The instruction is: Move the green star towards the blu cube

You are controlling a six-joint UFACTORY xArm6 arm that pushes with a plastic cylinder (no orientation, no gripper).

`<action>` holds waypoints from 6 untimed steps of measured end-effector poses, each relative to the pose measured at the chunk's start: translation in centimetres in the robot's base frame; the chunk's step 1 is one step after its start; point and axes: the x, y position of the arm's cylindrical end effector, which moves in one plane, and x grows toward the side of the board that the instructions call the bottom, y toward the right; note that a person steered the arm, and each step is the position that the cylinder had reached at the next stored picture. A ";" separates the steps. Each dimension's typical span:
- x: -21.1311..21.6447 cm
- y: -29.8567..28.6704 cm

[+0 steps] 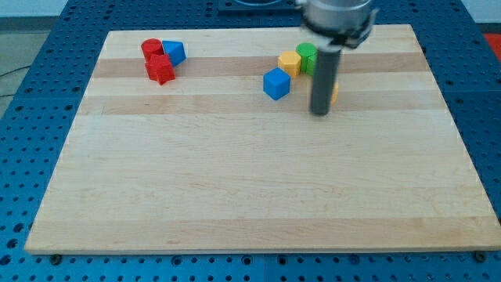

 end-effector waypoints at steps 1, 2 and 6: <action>-0.6 2.5; 1.8 8.0; -7.8 0.6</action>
